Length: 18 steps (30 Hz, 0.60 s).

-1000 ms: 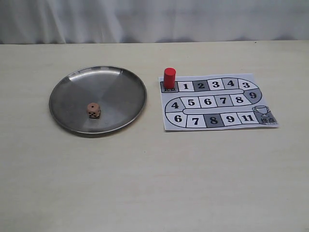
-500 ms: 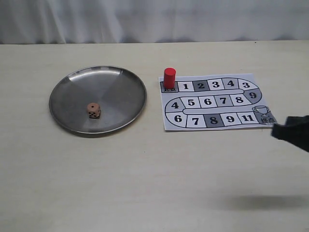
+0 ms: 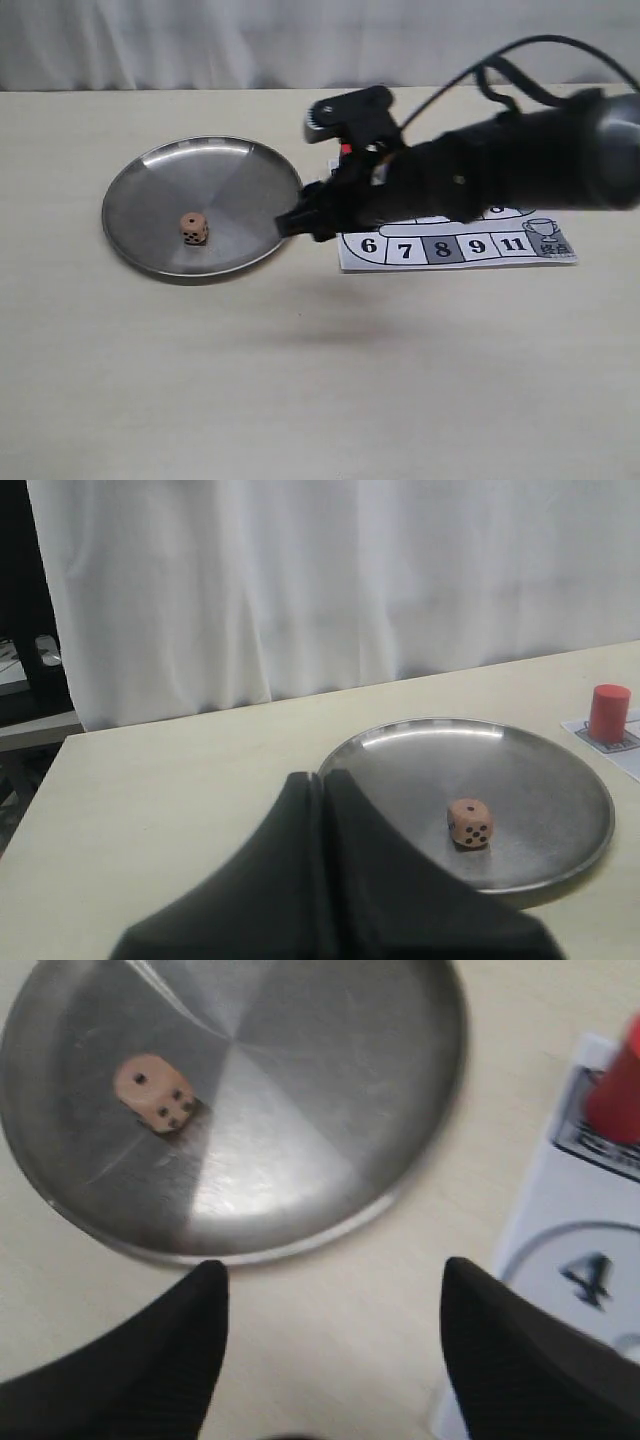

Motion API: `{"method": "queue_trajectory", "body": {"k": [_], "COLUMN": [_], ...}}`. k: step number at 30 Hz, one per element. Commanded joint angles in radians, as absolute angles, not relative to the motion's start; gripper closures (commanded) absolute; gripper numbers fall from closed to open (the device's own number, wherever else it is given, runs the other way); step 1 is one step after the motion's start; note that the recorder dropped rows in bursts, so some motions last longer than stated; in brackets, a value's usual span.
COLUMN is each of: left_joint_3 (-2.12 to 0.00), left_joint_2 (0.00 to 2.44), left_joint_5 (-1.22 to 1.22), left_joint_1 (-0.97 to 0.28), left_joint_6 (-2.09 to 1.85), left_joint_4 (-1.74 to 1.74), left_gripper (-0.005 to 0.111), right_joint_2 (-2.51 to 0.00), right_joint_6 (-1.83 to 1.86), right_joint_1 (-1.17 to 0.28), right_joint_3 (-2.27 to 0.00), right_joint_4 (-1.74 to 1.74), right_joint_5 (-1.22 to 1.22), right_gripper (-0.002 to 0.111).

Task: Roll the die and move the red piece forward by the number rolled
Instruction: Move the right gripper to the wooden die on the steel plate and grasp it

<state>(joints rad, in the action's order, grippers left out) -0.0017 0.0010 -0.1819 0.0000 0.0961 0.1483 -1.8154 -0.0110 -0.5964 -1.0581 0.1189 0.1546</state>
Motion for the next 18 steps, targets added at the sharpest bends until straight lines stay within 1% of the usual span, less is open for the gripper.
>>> {"method": "queue_trajectory", "body": {"k": [1, 4, 8, 10, 13, 14, 16, 17, 18], "left_joint_3": [0.000, 0.000, 0.000, 0.000, 0.000, 0.000, 0.000, 0.000, 0.000], "left_joint_2": [0.000, 0.000, 0.000, 0.000, 0.000, 0.000, 0.000, 0.000, 0.000], "left_joint_5": [-0.173, -0.173, -0.173, -0.173, -0.173, -0.173, -0.173, -0.173, -0.173], "left_joint_1": [-0.001, -0.001, -0.001, -0.001, -0.001, -0.001, -0.001, -0.001, -0.001], "left_joint_6": [0.099, 0.099, 0.099, 0.099, 0.099, 0.099, 0.099, 0.099, 0.099], "left_joint_4": [0.145, 0.145, 0.145, 0.145, 0.145, 0.145, 0.145, 0.145, 0.145], "left_gripper": [0.107, 0.107, 0.107, 0.107, 0.107, 0.107, 0.107, 0.107, 0.107], "right_joint_2": [-2.035, -2.205, -2.360, -2.403, -2.428, -2.428, -2.428, -2.428, -2.428], "right_joint_6": [0.014, 0.014, 0.043, 0.101, 0.128, 0.128, 0.128, 0.148, 0.155], "right_joint_1": [-0.667, -0.686, -0.707, -0.727, -0.729, -0.720, -0.707, -0.708, -0.708], "right_joint_3": [-1.388, -1.652, -1.855, -1.901, -1.907, -1.907, -1.907, -1.907, -1.907], "right_joint_4": [0.110, 0.126, 0.172, 0.172, 0.165, 0.165, 0.165, 0.165, 0.165], "right_joint_5": [0.304, 0.443, 0.498, 0.510, 0.510, 0.510, 0.508, 0.510, 0.514], "right_gripper": [0.039, 0.039, 0.039, 0.039, 0.040, 0.044, 0.061, 0.073, 0.079]}}
